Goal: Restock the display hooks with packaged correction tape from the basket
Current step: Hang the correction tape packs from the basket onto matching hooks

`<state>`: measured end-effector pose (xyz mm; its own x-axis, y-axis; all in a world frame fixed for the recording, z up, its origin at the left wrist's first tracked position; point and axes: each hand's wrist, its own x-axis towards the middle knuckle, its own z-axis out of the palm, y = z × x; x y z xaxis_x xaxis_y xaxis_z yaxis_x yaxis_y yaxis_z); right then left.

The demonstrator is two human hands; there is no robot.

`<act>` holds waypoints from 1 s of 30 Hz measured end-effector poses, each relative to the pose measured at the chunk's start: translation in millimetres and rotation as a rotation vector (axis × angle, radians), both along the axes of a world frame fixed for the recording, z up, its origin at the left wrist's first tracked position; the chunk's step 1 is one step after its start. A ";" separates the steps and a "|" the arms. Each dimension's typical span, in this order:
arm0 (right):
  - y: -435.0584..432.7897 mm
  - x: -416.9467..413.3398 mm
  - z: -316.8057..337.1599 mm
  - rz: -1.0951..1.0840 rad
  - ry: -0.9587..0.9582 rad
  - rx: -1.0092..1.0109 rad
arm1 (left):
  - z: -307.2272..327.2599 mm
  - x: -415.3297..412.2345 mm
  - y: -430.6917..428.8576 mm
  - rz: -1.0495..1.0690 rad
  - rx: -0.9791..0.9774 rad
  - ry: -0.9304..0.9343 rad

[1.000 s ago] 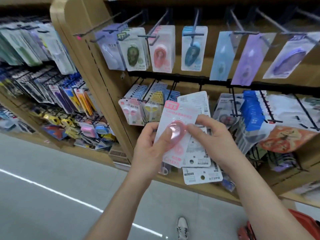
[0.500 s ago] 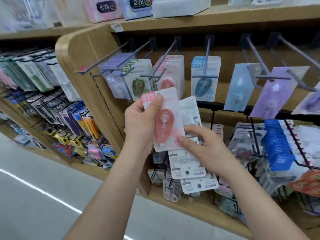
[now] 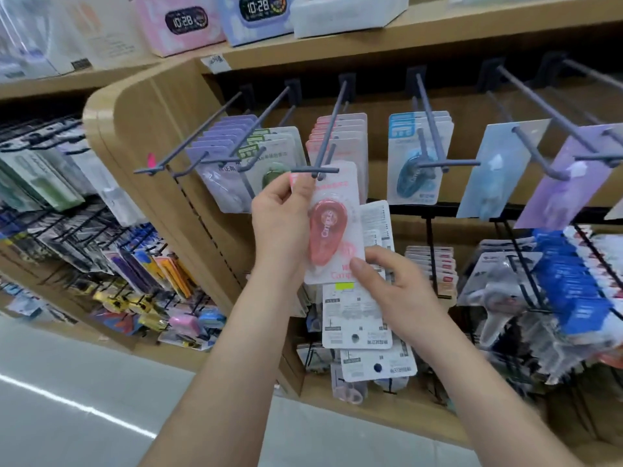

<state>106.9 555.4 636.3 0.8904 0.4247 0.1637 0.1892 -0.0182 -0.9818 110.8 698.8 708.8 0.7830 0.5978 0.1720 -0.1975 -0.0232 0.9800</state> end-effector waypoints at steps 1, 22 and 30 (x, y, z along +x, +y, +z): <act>3.0 0.3 -0.4 -0.022 0.019 0.019 | 0.6 1.2 0.3 0.002 0.020 -0.010; -24.8 -10.2 -0.5 -0.276 0.005 0.041 | -35.2 18.1 8.9 0.061 0.640 0.196; -26.2 -14.4 5.9 -0.178 0.033 0.173 | -50.3 -67.0 -27.5 -0.527 0.184 0.355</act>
